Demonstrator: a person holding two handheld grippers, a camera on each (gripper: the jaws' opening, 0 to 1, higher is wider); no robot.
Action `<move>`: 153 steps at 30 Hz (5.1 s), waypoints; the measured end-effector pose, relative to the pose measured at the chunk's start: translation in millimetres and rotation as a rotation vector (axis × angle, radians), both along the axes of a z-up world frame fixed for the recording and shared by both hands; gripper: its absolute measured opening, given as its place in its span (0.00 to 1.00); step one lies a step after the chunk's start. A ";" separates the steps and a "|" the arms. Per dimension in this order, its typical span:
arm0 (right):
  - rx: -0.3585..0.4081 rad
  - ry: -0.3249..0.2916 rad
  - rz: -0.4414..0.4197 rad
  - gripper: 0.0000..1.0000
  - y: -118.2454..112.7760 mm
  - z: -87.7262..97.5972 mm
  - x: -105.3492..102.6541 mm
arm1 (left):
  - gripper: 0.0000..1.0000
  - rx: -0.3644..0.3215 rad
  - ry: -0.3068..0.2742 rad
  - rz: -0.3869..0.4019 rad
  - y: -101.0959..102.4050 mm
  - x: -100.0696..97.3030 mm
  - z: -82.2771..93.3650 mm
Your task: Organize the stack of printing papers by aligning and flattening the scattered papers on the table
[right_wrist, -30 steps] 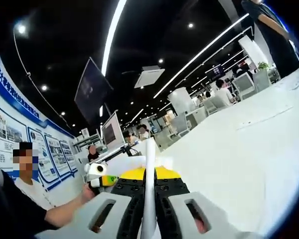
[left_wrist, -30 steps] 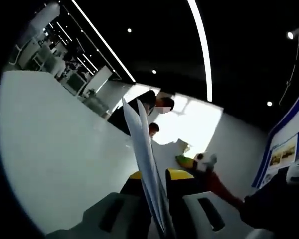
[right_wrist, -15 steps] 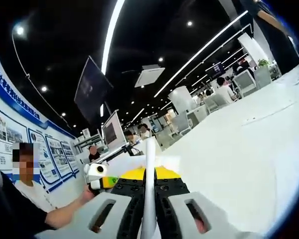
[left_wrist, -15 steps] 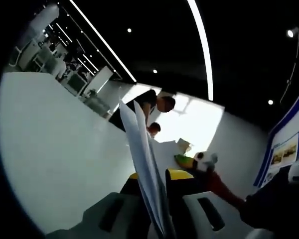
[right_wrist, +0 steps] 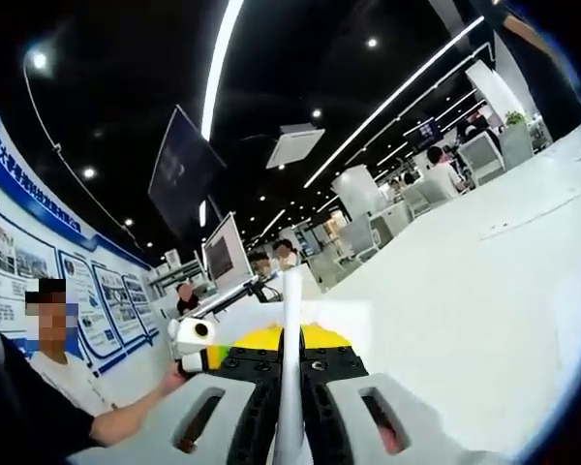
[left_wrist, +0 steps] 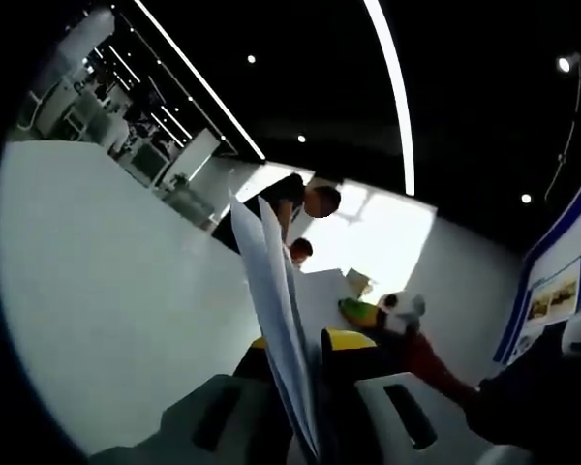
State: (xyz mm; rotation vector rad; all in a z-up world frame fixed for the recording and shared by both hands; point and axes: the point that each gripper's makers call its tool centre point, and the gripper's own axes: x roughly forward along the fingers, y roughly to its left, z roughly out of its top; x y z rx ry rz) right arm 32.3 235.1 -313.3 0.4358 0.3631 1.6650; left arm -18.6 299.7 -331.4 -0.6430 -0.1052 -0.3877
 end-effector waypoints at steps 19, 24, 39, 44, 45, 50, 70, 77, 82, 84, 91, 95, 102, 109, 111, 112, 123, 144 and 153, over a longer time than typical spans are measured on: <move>0.005 0.032 0.028 0.01 12.9 -1.5 -16.1 | 0.11 0.004 0.000 0.001 3.3 1.3 -0.8; 0.010 0.037 0.030 0.01 14.4 -0.4 -20.7 | 0.11 0.005 0.000 0.002 3.9 1.6 -1.0; 0.008 0.057 0.033 0.01 18.8 -6.6 -27.1 | 0.07 0.026 -0.002 0.014 5.6 2.4 -2.9; 0.022 0.040 0.035 0.02 16.9 -3.2 -27.9 | 0.06 0.035 -0.013 0.017 5.4 0.9 -1.1; 0.034 0.028 0.034 0.02 15.4 -0.2 -28.1 | 0.06 0.044 -0.012 0.020 4.8 1.0 -1.1; 0.083 -0.030 0.022 0.08 5.9 18.7 -27.7 | 0.06 0.060 -0.012 0.026 3.0 0.8 -0.5; 0.176 -0.100 -0.049 0.07 -25.1 51.9 -9.6 | 0.06 0.042 -0.033 0.055 7.8 -1.5 4.8; 0.156 -0.122 -0.055 0.07 -29.6 46.3 -7.6 | 0.06 0.036 -0.043 0.066 10.1 -1.0 5.5; 0.143 -0.146 -0.069 0.07 -36.0 44.6 -3.0 | 0.06 0.034 -0.051 0.077 11.8 -0.5 5.7; 0.134 -0.153 -0.073 0.07 -38.0 42.1 -1.2 | 0.06 0.033 -0.054 0.082 12.7 -0.5 6.0; 0.119 -0.152 -0.078 0.07 -46.9 34.7 3.6 | 0.06 0.029 -0.062 0.096 14.5 -0.4 6.8; 0.110 -0.166 -0.089 0.07 -55.8 31.4 7.6 | 0.06 0.033 -0.063 0.092 12.8 0.4 6.4; 0.102 -0.163 -0.108 0.07 -66.6 26.8 16.2 | 0.06 0.037 -0.062 0.091 12.0 1.0 5.9; 0.097 -0.163 -0.114 0.08 -71.2 23.3 18.3 | 0.06 0.041 -0.061 0.092 11.5 0.4 6.1; 0.094 -0.161 -0.115 0.08 -71.3 21.6 21.6 | 0.06 0.044 -0.061 0.092 11.6 0.1 6.1; 0.092 -0.161 -0.115 0.08 -71.3 21.2 21.6 | 0.06 0.046 -0.061 0.092 11.7 0.0 6.1; 0.068 -0.164 -0.113 0.08 -74.3 11.7 22.4 | 0.06 0.042 -0.062 0.089 12.8 -1.2 6.6; 0.033 -0.180 -0.109 0.09 -81.9 0.2 15.4 | 0.06 0.045 -0.062 0.089 14.0 -1.0 6.3; 0.020 -0.184 -0.112 0.11 -85.9 -6.9 13.7 | 0.06 0.047 -0.062 0.088 14.0 -1.0 5.9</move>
